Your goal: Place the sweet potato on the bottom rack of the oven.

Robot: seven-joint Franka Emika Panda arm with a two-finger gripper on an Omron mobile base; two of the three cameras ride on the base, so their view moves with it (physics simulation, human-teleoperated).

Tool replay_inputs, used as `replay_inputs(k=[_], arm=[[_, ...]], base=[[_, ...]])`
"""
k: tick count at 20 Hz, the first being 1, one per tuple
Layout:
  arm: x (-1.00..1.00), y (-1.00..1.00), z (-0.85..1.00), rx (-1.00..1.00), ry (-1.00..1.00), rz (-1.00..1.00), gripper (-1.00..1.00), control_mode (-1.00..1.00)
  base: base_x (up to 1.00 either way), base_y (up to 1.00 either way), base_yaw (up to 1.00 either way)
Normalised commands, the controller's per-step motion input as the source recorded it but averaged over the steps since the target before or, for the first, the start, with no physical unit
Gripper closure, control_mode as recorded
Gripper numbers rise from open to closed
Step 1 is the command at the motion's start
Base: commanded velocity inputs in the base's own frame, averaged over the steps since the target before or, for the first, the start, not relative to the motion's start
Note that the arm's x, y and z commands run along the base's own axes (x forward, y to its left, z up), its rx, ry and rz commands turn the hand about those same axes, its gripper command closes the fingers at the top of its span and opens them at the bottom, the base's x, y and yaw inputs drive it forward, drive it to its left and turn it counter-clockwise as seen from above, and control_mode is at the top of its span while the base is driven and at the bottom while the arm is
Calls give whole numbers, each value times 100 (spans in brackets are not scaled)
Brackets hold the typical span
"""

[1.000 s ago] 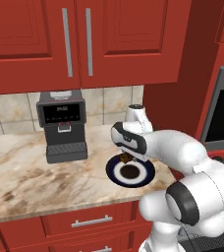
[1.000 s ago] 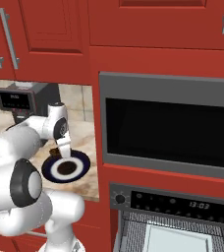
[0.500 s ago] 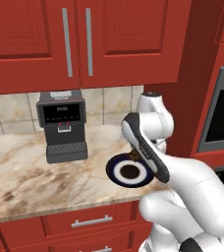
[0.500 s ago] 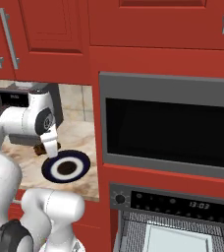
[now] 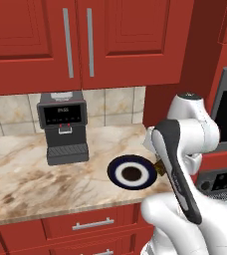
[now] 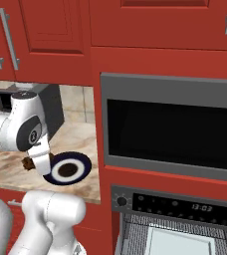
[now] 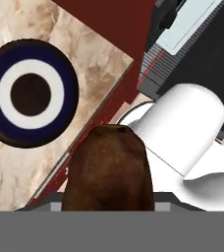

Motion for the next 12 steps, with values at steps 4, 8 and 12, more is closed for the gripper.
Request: replay_inputs(k=[4,8,12], arm=[[-38,0,1,-2,0,0,100,-100],[-1,0,0,0,0,0,100,-100],[-21,0,0,0,0,-1,100,-100]], base=[[0,0,0],[0,0,0],[0,0,0]])
